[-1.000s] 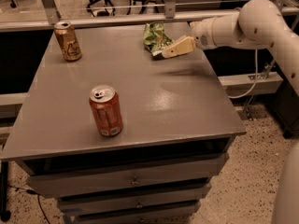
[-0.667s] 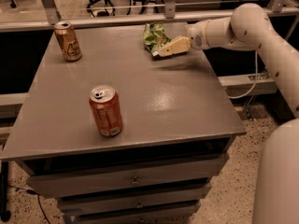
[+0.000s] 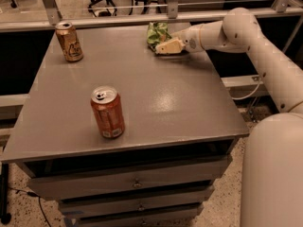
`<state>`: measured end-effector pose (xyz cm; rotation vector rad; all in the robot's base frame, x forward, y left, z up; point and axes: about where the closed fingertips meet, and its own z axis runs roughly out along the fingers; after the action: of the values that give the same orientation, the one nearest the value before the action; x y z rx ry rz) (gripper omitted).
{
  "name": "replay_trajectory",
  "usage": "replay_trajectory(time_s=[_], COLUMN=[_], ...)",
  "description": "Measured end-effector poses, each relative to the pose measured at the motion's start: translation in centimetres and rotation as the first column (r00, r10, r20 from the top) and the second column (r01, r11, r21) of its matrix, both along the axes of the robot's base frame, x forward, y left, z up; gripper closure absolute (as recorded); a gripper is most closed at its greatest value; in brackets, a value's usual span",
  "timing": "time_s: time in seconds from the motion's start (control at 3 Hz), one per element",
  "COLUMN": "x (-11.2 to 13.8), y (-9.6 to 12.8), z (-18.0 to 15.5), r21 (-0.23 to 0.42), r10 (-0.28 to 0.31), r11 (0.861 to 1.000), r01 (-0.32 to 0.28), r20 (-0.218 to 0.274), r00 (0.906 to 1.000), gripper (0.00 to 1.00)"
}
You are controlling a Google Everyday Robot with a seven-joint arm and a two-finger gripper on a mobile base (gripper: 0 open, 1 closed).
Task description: Move green jalapeno chip bag near coke can
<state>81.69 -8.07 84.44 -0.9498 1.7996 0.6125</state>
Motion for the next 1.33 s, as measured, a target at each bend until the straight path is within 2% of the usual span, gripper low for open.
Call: replay_trajectory(time_s=[0.33,0.67,1.0,1.33], x=[-0.3,-1.8,-5.2,-8.9], y=[0.1,1.1,2.5,3.8], z=[0.2,1.6,3.1,4.1], r21=[-0.053,-0.172,-0.239,-0.243], r10=[0.008,0.053,0.138,0.245], r11=[0.999,0.984,0.965,0.946], r01=[-0.007,-0.038,-0.108,-0.213], r20=[0.022,0.084,0.112,0.108], r00=[0.9997,0.9951,0.9840,0.9636], gripper=[0.64,0.87,1.00,1.00])
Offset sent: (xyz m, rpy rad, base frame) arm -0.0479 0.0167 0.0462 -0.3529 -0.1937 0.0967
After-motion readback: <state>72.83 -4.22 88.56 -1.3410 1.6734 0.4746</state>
